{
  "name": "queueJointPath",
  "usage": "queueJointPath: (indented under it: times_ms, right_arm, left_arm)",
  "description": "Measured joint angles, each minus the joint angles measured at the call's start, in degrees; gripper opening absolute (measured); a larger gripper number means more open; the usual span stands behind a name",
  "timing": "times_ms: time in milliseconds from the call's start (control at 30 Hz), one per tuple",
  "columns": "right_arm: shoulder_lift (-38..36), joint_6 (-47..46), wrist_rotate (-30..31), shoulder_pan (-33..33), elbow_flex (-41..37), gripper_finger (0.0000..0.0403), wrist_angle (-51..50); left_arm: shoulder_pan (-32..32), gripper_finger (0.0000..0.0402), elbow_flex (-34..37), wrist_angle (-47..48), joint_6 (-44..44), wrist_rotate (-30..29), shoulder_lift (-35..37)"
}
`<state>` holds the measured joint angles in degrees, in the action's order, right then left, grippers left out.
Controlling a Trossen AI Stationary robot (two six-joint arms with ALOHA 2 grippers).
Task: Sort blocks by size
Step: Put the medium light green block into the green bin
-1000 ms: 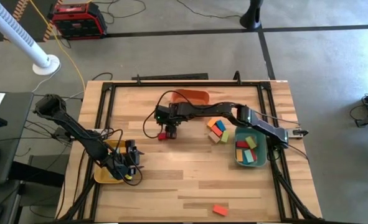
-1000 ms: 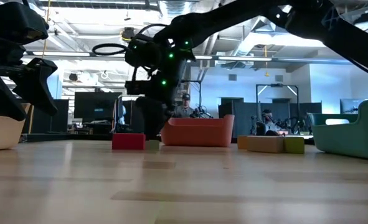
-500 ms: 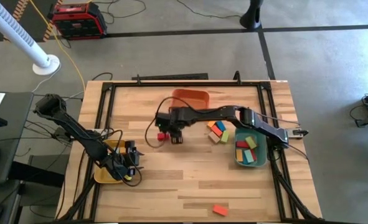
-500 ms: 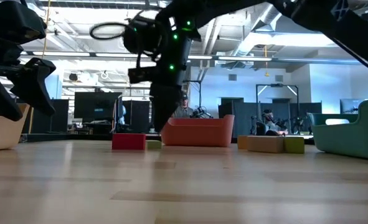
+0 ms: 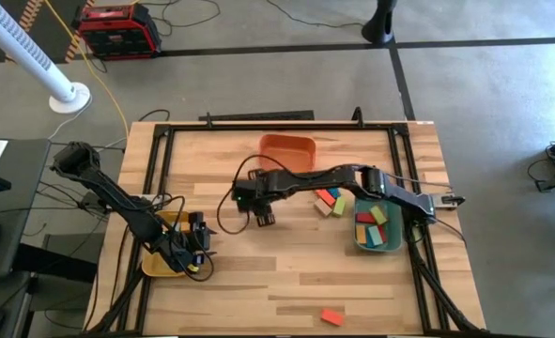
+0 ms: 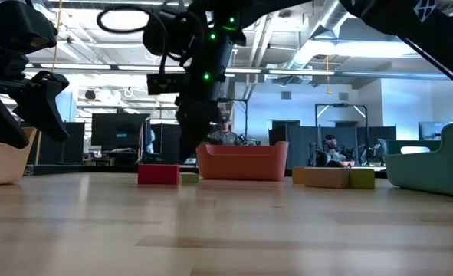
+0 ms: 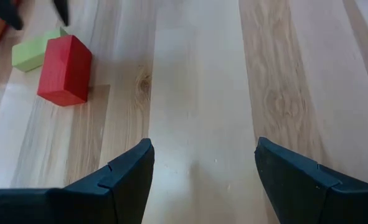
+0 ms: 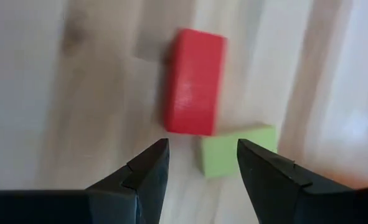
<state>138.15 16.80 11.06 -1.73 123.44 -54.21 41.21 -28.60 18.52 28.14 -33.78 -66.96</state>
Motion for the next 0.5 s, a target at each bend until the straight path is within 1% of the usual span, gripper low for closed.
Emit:
queueJointPath:
  times_ms: [100, 200, 500]
  right_arm:
    - [0.0, -1.9, -0.9, -1.5, 0.0, 0.0225, -0.3]
    - [0.0, -1.9, -2.8, -2.3, 0.0, 0.0225, -0.3]
    - [0.0, 5.5, -5.0, -0.8, 0.0, 0.0225, -0.6]
  left_arm:
    - [0.0, 0.0267, 0.0, 0.0, -0.1, 0.0, 0.0]
    - [0.0, 0.0267, 0.0, 0.0, -0.4, 0.0, 0.0]
    - [0.0, 0.0267, 0.0, 0.0, -1.3, -0.8, 0.0]
